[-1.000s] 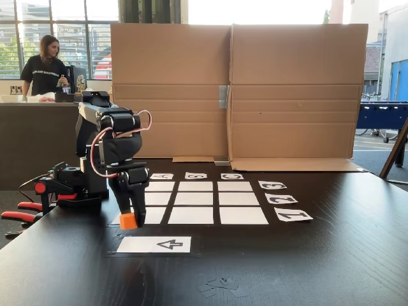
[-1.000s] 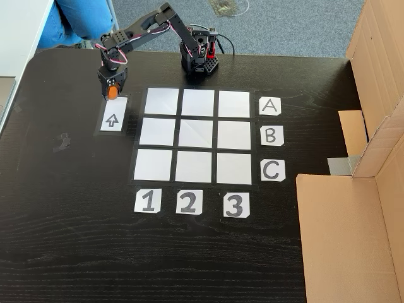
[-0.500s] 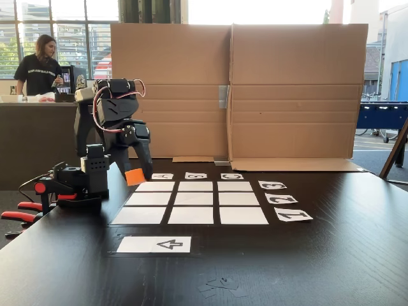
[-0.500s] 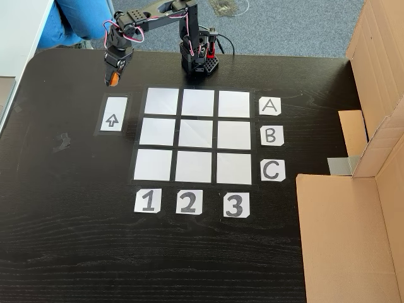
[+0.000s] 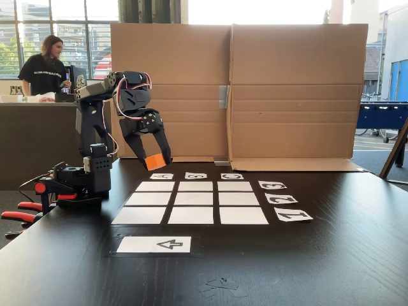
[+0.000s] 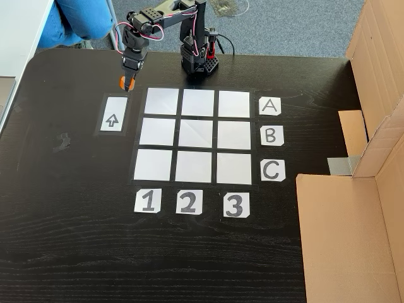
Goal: Pick up the round, orange token and place it in the grid on square B1.
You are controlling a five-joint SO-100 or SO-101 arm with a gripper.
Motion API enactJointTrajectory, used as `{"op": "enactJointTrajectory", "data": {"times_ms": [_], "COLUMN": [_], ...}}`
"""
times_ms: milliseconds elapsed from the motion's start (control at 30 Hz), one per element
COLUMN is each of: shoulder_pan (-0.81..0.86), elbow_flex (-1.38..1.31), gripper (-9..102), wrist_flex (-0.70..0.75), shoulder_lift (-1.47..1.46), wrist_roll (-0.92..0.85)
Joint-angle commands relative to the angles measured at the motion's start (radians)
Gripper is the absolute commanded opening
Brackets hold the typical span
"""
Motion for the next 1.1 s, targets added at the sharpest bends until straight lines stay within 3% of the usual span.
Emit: {"op": "enactJointTrajectory", "data": {"times_ms": [0, 433, 1067], "shoulder_pan": [-0.063, -0.255, -0.295], "elbow_flex": [0.002, 0.003, -0.011], "gripper": [0, 0, 0], "wrist_flex": [-0.005, -0.017, -0.137], "shoulder_lift": [0.043, -0.051, -0.344], "wrist_roll": [-0.014, 0.008, 0.054]}}
